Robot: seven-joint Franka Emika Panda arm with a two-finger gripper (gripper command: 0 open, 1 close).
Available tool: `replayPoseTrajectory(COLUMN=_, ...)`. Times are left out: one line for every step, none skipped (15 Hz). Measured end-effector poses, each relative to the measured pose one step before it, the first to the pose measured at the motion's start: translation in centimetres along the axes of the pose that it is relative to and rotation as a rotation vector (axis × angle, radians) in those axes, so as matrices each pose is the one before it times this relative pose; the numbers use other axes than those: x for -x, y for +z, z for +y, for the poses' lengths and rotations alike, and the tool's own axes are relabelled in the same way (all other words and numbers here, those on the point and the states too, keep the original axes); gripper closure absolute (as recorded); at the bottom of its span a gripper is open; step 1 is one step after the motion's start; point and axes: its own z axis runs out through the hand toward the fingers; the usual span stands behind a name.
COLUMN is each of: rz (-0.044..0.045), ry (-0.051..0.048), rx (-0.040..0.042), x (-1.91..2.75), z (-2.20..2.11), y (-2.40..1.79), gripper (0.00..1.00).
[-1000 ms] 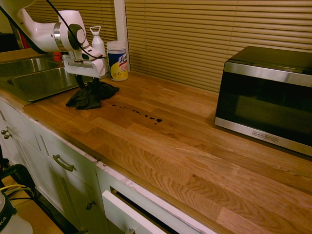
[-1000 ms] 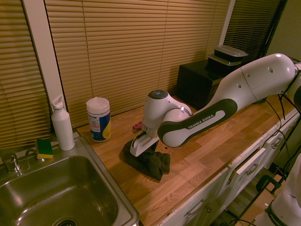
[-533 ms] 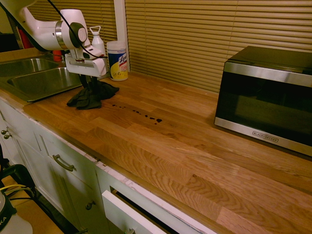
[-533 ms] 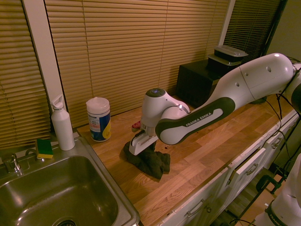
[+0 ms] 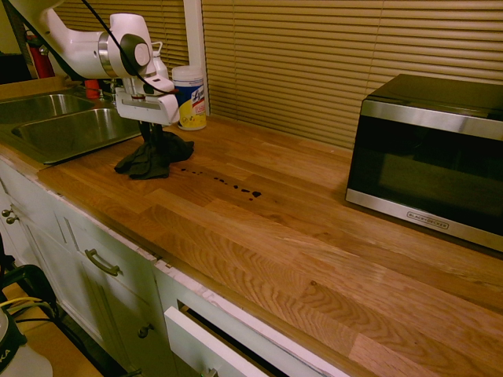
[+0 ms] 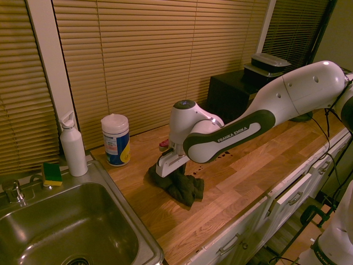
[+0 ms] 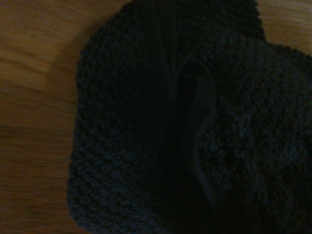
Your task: Clear the spill
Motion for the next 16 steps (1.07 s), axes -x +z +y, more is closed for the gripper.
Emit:
replayPoseTrajectory(rz=0.00171, ry=0.01217, rx=0.00604, x=-0.879, z=0.766, y=0.061, gripper=1.00)
replayPoseTrajectory(rz=0.00175, ry=0.01133, rx=0.00554, x=-0.809, z=0.814, y=0.075, gripper=1.00)
replayPoseTrajectory(rz=0.00128, ry=0.00834, rx=0.00464, x=-0.839, z=0.822, y=0.099, gripper=1.00)
replayPoseTrajectory(rz=0.00062, ry=0.00986, rx=0.00489, x=-0.711, z=0.776, y=0.066, gripper=1.00)
replayPoseTrajectory(rz=0.00041, ry=0.00819, rx=0.00423, x=-0.556, z=0.637, y=0.063, gripper=1.00)
replayPoseTrajectory(rz=0.00086, ry=0.01055, rx=0.00337, x=-0.661, z=0.767, y=0.081, gripper=1.00)
replayPoseTrajectory(rz=0.00061, ry=0.01102, rx=0.00307, x=-0.684, z=0.823, y=0.085, gripper=1.00)
replayPoseTrajectory(rz=0.00056, ry=0.01261, rx=0.00450, x=-0.799, z=0.916, y=0.057, gripper=1.00)
replayPoseTrajectory(rz=-0.00038, ry=0.01755, rx=0.00636, x=-0.950, z=1.072, y=0.125, gripper=1.00)
replayPoseTrajectory(rz=0.00005, ry=0.01706, rx=0.00475, x=-1.019, z=1.002, y=0.104, gripper=1.00)
replayPoseTrajectory(rz=-0.00039, ry=0.01464, rx=0.00445, x=-0.902, z=0.906, y=0.095, gripper=1.00)
replayPoseTrajectory(rz=-0.00046, ry=0.01779, rx=0.00390, x=-0.964, z=0.859, y=0.137, gripper=1.00)
replayPoseTrajectory(rz=0.00032, ry=0.01720, rx=0.00157, x=-0.882, z=0.759, y=0.103, gripper=1.00)
replayPoseTrajectory(rz=0.00083, ry=0.01589, rx=0.00016, x=-0.907, z=0.714, y=0.132, gripper=1.00)
replayPoseTrajectory(rz=0.00006, ry=0.01614, rx=0.00185, x=-0.940, z=0.730, y=0.106, gripper=1.00)
replayPoseTrajectory(rz=-0.00058, ry=0.01608, rx=0.00115, x=-1.007, z=0.823, y=0.142, gripper=1.00)
